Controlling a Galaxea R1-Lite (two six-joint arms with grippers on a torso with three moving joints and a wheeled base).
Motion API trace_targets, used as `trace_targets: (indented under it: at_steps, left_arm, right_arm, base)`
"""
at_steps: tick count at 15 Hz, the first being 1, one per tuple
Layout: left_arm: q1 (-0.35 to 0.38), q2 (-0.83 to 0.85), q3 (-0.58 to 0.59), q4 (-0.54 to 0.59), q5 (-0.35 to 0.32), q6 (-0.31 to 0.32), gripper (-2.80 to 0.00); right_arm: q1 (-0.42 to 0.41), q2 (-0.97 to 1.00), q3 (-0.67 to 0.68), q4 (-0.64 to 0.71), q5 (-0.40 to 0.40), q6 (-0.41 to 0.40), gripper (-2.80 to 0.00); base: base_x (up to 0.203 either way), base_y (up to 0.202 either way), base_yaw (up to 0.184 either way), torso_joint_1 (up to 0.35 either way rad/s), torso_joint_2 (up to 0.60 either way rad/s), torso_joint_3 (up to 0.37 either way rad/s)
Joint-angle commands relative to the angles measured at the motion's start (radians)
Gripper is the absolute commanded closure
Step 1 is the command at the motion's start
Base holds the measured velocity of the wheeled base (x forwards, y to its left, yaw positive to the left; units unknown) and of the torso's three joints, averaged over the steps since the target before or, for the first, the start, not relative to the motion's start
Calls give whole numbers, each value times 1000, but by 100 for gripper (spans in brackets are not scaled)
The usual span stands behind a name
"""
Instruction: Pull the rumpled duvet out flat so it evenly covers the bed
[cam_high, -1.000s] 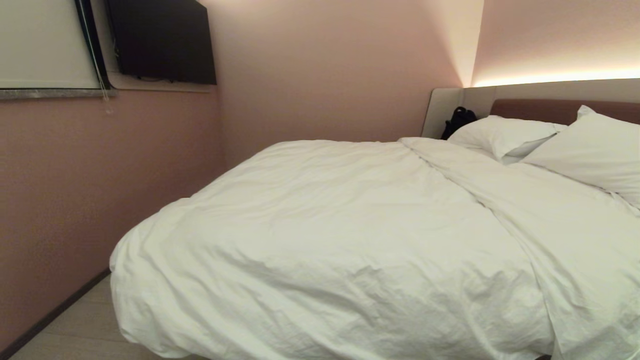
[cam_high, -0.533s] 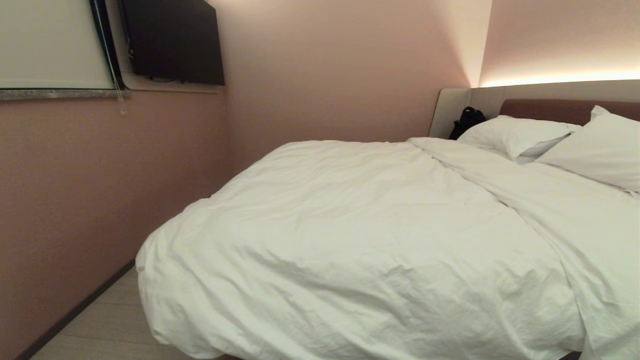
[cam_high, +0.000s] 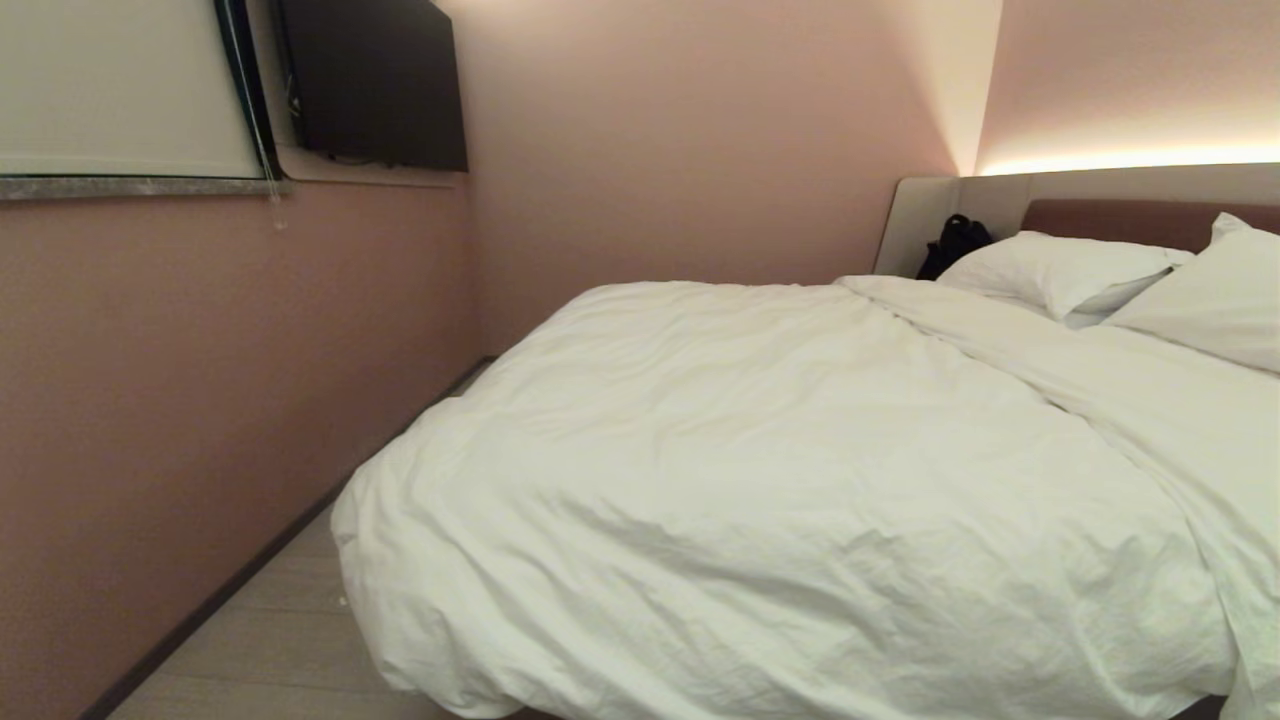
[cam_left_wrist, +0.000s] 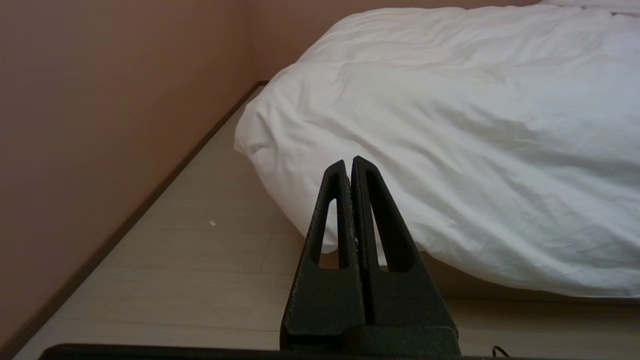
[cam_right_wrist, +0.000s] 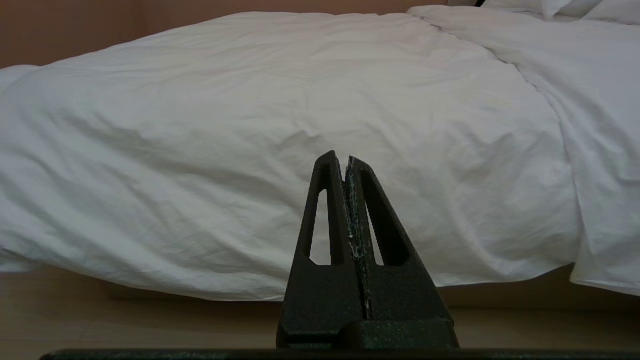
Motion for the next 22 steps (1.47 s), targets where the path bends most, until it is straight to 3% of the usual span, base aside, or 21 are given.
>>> trace_targets:
  at_steps: [1, 22]
  left_arm:
    - [0, 0, 0, 0, 0, 0, 0]
    - [0, 0, 0, 2, 0, 4, 0]
  right_arm:
    - [0, 0, 0, 0, 2, -1, 0]
    - [0, 0, 0, 0, 0, -1, 0]
  base:
    - [0, 193, 1, 2, 3, 3]
    - [0, 197, 0, 2, 2, 3]
